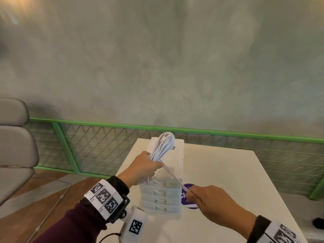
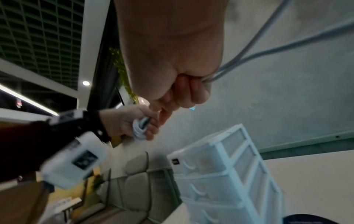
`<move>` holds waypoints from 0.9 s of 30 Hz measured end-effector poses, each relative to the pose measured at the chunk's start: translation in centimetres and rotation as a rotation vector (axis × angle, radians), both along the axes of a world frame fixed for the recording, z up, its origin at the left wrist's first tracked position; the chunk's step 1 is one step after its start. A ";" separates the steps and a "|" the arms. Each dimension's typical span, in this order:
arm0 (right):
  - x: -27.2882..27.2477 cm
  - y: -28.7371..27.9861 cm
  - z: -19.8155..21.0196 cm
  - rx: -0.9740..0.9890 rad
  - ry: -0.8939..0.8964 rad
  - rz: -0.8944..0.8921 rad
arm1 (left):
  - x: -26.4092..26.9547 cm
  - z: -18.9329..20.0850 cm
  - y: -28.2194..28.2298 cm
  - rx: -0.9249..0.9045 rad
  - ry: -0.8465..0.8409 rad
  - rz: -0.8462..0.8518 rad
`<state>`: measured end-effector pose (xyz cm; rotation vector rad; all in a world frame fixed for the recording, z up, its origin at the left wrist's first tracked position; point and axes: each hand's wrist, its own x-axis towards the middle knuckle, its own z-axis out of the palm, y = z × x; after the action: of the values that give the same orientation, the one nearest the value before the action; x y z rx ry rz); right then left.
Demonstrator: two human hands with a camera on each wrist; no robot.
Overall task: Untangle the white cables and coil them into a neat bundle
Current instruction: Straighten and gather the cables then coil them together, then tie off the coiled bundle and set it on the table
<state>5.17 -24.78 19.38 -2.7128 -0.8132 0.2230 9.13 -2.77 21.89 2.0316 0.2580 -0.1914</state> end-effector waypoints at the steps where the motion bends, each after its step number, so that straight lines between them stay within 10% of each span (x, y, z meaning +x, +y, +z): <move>1: -0.5 0.0 0.8 -0.003 0.005 0.010 | 0.1 0.0 0.1 0.013 0.029 -0.019; 12: -2.8 1.8 5.2 0.134 0.080 0.097 | -0.5 -0.6 -2.0 0.605 -0.183 -0.270; 27: 4.4 -0.5 12.0 0.081 -0.618 0.038 | -4.2 0.8 -4.0 0.815 -0.324 -0.737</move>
<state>9.61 -25.25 31.36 -2.7044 -0.9964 -0.6579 4.90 -6.78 22.73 2.8432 -0.7496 -0.2246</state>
